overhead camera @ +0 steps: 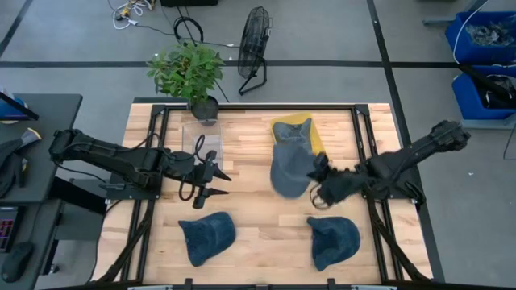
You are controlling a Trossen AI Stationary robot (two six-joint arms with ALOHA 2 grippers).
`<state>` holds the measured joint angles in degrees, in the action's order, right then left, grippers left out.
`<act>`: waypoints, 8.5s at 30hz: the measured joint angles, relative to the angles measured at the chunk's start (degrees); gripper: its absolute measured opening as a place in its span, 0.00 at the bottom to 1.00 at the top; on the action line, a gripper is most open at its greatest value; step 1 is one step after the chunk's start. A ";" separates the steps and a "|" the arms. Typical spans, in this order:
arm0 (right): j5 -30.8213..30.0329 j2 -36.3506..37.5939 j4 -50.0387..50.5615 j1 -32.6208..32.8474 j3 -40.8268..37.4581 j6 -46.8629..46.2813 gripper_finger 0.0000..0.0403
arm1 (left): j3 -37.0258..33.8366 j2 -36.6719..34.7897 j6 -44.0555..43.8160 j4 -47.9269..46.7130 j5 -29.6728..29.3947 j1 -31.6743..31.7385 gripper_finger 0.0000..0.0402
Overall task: Pick & Place hat
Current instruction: Put the gray cap into the yellow bin, then put the left blue cap into the transparent bin
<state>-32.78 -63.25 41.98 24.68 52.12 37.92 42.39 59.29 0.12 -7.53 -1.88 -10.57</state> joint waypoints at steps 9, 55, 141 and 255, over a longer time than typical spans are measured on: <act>-2.08 0.85 7.98 -17.55 0.00 21.75 0.02 | 0.00 0.00 0.04 0.14 -4.08 0.00 0.52; 9.13 -13.48 -0.86 -35.16 0.00 14.70 0.31 | 0.00 0.00 -5.08 -0.08 -7.50 0.11 0.52; 23.17 -13.39 -16.17 -8.45 4.02 -55.61 0.20 | 27.19 16.73 -40.22 -47.05 -45.27 -21.10 0.03; 22.15 -57.87 -52.95 -31.90 31.56 -44.32 0.00 | 17.66 17.79 -34.34 -39.88 -30.84 21.00 0.05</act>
<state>-10.63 -121.12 -10.98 -7.22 83.68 -6.41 60.05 77.08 -34.22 -47.41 -32.73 10.44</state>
